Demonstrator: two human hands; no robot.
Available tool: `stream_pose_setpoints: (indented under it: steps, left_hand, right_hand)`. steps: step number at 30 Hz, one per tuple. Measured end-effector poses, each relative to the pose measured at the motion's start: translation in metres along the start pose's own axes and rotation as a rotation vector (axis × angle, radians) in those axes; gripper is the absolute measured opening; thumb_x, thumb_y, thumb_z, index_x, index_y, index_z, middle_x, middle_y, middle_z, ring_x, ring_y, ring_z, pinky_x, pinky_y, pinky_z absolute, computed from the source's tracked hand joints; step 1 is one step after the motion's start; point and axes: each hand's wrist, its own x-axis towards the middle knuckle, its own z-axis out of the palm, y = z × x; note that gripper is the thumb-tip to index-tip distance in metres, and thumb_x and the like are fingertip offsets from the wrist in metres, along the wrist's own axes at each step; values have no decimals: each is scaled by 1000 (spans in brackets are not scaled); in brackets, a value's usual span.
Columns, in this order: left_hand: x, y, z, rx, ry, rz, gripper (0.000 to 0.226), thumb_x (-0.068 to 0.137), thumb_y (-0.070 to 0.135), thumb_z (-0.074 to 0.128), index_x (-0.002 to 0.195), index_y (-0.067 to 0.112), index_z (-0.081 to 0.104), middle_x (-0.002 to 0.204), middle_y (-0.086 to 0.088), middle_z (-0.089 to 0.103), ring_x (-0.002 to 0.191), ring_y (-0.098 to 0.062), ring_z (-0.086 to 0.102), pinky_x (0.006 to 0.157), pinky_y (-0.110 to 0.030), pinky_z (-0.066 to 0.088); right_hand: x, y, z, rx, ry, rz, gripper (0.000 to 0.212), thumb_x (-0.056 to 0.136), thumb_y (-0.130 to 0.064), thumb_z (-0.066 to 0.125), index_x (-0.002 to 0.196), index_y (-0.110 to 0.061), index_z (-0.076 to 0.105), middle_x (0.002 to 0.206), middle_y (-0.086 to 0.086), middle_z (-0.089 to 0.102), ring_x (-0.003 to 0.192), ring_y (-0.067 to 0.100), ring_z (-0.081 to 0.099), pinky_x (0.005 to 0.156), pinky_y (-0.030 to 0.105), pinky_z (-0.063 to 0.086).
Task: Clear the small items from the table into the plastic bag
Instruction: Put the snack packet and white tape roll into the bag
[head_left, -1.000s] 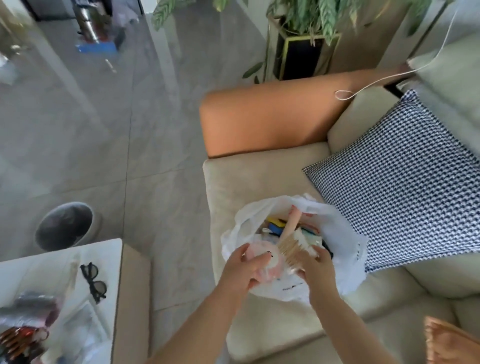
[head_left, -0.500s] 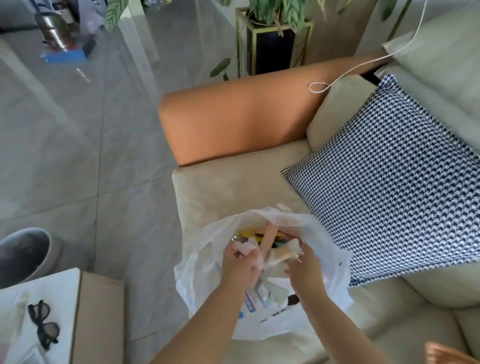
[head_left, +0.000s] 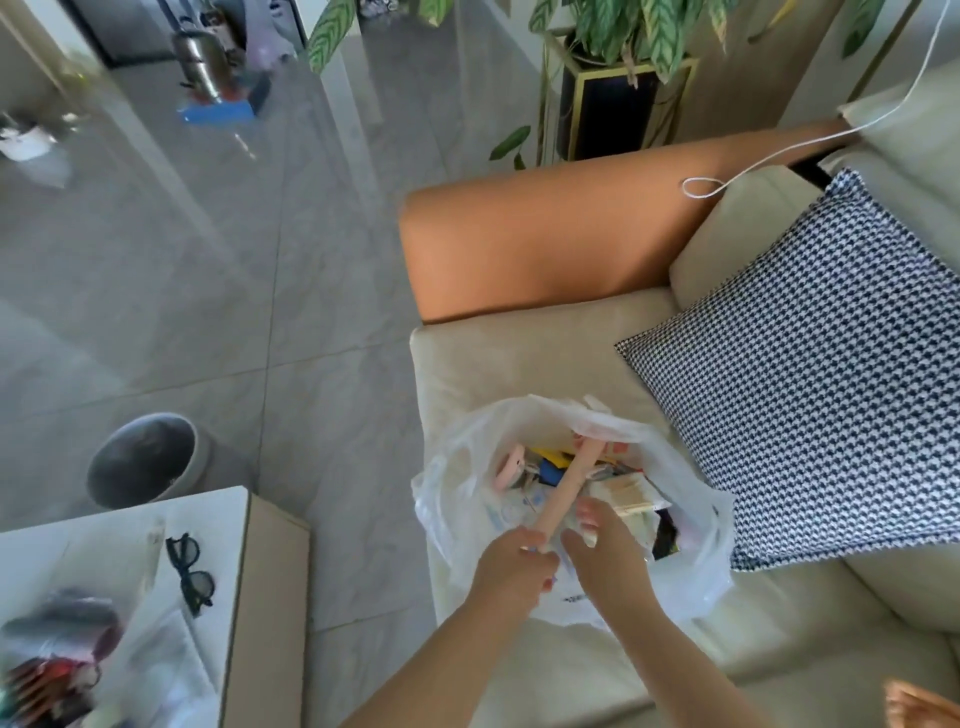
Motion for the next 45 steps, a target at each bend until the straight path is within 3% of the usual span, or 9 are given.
stream_pose_setpoints:
  steps: [3, 7, 14, 16, 18, 26, 32, 38, 45]
  left_hand:
    - [-19, -25, -30, 25, 21, 14, 11, 80, 15, 62, 88, 21, 59, 89, -2, 62, 71, -17, 60, 57, -19, 44]
    - [-41, -74, -82, 203, 122, 30, 21, 87, 20, 57, 72, 34, 55, 109, 0, 68, 97, -22, 68, 81, -27, 54]
    - [-68, -215, -167, 228, 197, -66, 16, 84, 25, 53, 71, 31, 49, 79, -5, 62, 83, -27, 65, 77, -32, 56]
    - [-83, -254, -188, 190, 226, -118, 9, 80, 30, 50, 77, 26, 57, 87, -9, 66, 80, -25, 65, 79, -38, 56]
    - [-106, -280, -210, 171, 272, -168, 13, 88, 28, 50, 91, 25, 62, 103, -6, 68, 94, -24, 67, 84, -33, 55]
    - [-161, -367, -292, 156, 387, -244, 31, 100, 27, 38, 124, 19, 56, 129, 3, 59, 120, -15, 55, 101, -24, 45]
    - [-189, -425, -347, -32, 489, -291, 31, 96, 32, 45, 117, 15, 60, 117, -3, 65, 110, -20, 61, 90, -27, 47]
    - [-186, -466, -389, -16, 519, -309, 35, 99, 37, 37, 119, 20, 59, 124, 6, 62, 111, -11, 59, 93, -21, 45]
    - [-160, -503, -426, -137, 560, -340, 32, 99, 29, 40, 120, 13, 58, 121, -3, 63, 109, -18, 60, 92, -27, 49]
  right_hand:
    - [-22, -11, 25, -82, -86, -63, 28, 91, -9, 52, 118, -15, 56, 115, -2, 60, 115, 15, 54, 88, 18, 37]
    - [-54, -21, 70, -233, -199, -129, 28, 92, -13, 50, 119, -19, 57, 122, -10, 57, 122, 8, 48, 100, 23, 36]
    - [-122, -15, 172, -407, -439, -236, 24, 87, -19, 50, 107, -12, 63, 111, 3, 67, 109, 16, 61, 94, 24, 43]
    - [-144, -14, 204, -474, -491, -272, 23, 89, -17, 52, 109, -12, 63, 112, 2, 67, 109, 16, 61, 95, 25, 43]
    - [-165, -16, 236, -519, -549, -320, 22, 90, -15, 53, 110, -12, 63, 112, 3, 67, 109, 15, 61, 94, 24, 43]
    - [-237, -36, 344, -673, -704, -415, 24, 93, -20, 50, 114, -15, 62, 116, -1, 66, 111, 12, 60, 97, 24, 44]
    - [-282, -55, 417, -764, -788, -466, 24, 94, -18, 48, 114, -15, 61, 116, -1, 65, 110, 13, 60, 96, 25, 46]
    - [-300, -66, 477, -856, -838, -561, 23, 95, -20, 48, 114, -16, 60, 114, -3, 64, 110, 11, 59, 93, 23, 45]
    - [-287, -68, 548, -909, -805, -671, 30, 93, -24, 54, 119, -9, 57, 118, 6, 61, 113, 20, 55, 96, 25, 40]
